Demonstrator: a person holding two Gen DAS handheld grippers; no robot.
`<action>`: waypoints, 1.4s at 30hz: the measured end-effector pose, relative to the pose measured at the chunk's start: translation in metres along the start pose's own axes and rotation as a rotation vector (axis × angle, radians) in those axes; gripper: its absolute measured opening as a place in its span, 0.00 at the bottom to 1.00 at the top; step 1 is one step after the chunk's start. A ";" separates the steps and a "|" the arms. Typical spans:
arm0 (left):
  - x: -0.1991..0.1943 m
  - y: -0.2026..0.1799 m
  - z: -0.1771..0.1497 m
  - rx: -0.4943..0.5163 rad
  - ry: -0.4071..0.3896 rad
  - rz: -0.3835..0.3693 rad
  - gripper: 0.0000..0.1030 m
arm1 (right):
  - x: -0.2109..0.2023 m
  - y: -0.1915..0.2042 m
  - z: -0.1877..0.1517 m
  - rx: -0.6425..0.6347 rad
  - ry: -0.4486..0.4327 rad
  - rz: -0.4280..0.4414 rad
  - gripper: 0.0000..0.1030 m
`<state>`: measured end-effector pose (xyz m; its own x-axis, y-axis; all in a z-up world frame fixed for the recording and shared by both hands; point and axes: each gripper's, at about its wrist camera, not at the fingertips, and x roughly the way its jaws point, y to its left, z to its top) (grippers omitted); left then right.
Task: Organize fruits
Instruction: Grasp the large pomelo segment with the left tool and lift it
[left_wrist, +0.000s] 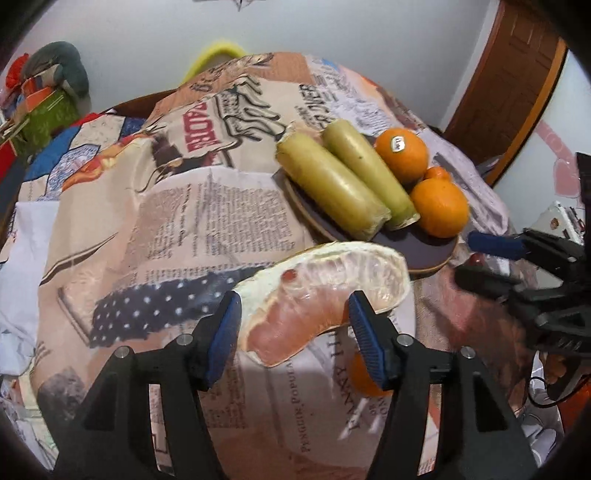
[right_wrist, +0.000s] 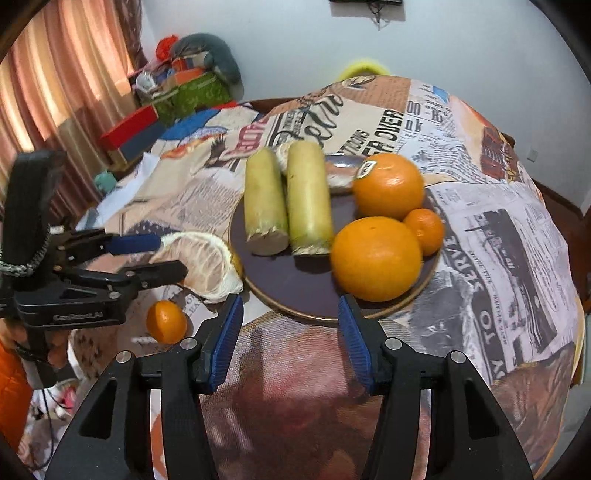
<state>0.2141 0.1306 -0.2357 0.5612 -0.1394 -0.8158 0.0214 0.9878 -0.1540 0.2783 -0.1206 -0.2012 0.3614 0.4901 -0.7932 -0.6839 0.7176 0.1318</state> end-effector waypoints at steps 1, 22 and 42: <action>0.001 -0.001 0.000 0.000 0.001 -0.008 0.58 | 0.005 0.002 0.000 -0.010 0.011 -0.006 0.48; -0.028 -0.012 -0.016 0.012 -0.011 -0.025 0.53 | 0.005 -0.001 0.002 0.002 -0.002 0.000 0.48; 0.037 -0.035 0.016 0.162 0.119 0.009 0.73 | -0.018 -0.028 -0.014 0.097 -0.029 0.030 0.48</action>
<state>0.2473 0.0921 -0.2518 0.4605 -0.1285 -0.8783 0.1549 0.9859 -0.0630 0.2821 -0.1561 -0.1989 0.3609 0.5256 -0.7704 -0.6311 0.7458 0.2133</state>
